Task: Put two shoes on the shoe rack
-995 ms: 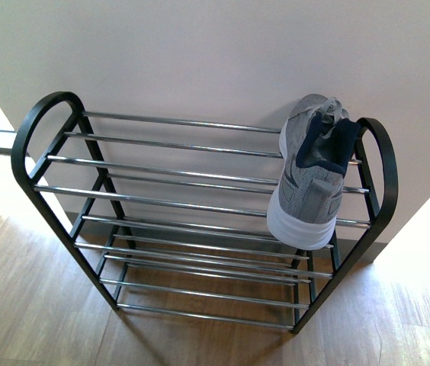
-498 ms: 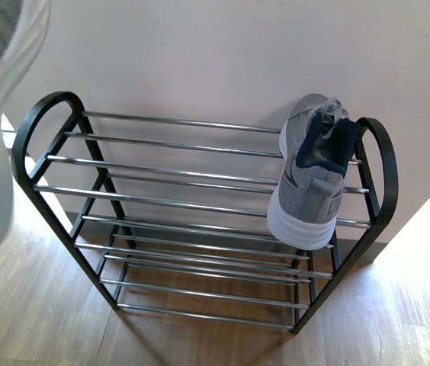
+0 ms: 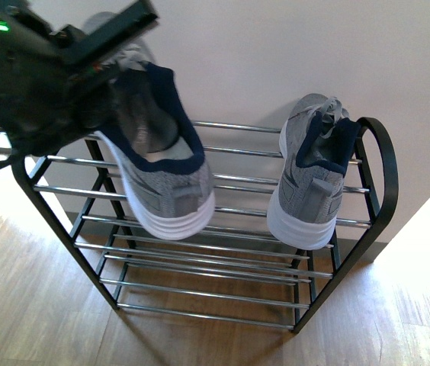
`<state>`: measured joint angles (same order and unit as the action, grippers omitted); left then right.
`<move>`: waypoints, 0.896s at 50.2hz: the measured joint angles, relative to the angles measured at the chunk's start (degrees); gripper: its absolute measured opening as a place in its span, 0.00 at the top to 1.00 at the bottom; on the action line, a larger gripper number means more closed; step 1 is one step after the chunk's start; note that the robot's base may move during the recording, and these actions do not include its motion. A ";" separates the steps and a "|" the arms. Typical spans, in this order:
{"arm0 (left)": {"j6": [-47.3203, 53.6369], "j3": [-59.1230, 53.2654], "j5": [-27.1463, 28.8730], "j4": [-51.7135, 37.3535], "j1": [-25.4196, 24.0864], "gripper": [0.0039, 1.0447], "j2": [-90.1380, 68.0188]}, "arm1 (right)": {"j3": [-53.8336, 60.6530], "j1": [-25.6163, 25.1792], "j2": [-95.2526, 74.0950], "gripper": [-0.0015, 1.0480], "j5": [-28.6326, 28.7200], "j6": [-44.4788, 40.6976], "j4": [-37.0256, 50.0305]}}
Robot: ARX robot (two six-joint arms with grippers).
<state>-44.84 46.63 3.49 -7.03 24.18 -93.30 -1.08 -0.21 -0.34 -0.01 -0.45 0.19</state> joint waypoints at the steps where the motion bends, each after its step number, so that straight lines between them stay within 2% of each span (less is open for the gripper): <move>1: 0.09 0.50 -0.11 0.04 0.20 0.99 -0.59 | 0.00 0.00 0.00 0.09 0.00 0.00 0.00; 23: 6.25 19.41 -5.68 4.63 3.56 0.99 -20.26 | 0.00 0.00 0.00 0.09 0.00 0.02 0.00; 35: 8.37 24.63 -7.54 8.26 6.60 0.99 -23.12 | 0.00 0.00 0.00 0.09 0.00 0.02 0.00; 45: 10.71 27.15 -7.52 10.16 7.04 0.99 -25.44 | 0.00 0.00 0.00 0.09 0.00 0.02 0.00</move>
<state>-34.13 73.78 -4.03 3.14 31.22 -118.74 -1.08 -0.21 -0.34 -0.01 -0.43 0.19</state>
